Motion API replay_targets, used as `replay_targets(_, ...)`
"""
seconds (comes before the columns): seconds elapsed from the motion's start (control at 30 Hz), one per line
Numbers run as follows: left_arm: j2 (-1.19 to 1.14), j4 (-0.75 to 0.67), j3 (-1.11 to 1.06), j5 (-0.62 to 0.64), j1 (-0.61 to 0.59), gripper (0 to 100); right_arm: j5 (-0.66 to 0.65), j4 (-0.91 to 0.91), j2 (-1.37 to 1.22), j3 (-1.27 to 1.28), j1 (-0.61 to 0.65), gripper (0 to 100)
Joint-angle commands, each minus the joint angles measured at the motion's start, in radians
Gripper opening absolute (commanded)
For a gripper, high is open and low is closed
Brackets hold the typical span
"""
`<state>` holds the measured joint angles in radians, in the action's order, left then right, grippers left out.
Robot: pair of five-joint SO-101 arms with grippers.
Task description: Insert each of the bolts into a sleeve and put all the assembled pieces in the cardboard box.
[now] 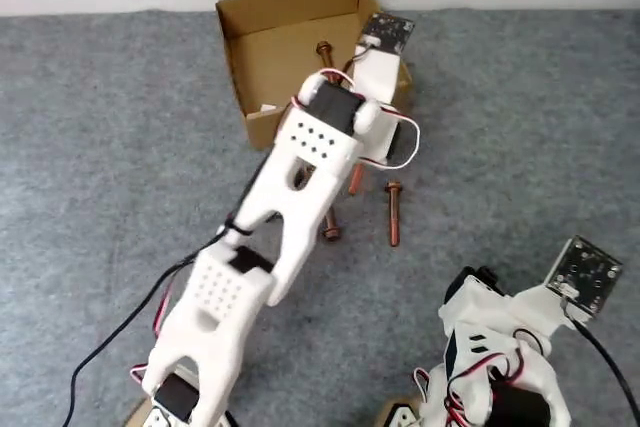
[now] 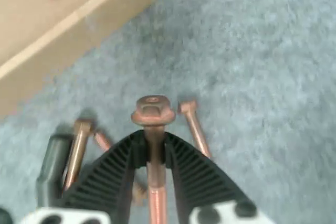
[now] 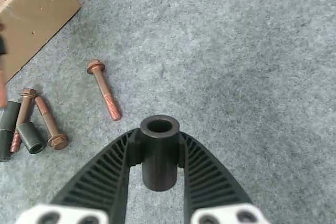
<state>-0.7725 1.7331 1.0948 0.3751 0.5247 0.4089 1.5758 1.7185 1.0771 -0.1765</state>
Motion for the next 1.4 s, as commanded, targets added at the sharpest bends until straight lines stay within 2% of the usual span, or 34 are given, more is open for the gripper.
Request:
replay_targets(0.0,0.311,0.025,-0.239,-0.015,0.002,0,0.008,-0.024,0.004,-0.003,-0.01,0.7)
replay_targets(0.2,0.669,0.006,-0.581,-0.011,-0.017,0,0.009,-0.022,0.004,-0.003,0.082,0.7)
replay_targets(0.4,0.991,-0.081,-0.928,-0.014,-0.052,0,0.008,-0.024,0.002,-0.003,0.163,0.7)
replay_targets(0.67,1.475,-0.301,-1.5,-0.017,-0.066,0,0.008,-0.025,0.002,-0.003,0.236,0.7)
replay_targets(0.9,1.86,-0.443,-1.799,-0.011,-0.127,0,0.005,-0.028,0.001,-0.003,0.338,0.7)
replay_targets(1.03,2.047,-0.5,-1.885,-0.014,-0.17,0,-0.068,-0.076,0.001,0.005,0.467,0.7)
replay_targets(1.37,2.449,-0.644,-2.111,-0.008,-0.173,0,-0.322,-0.398,-0.007,0.11,0.849,0.7)
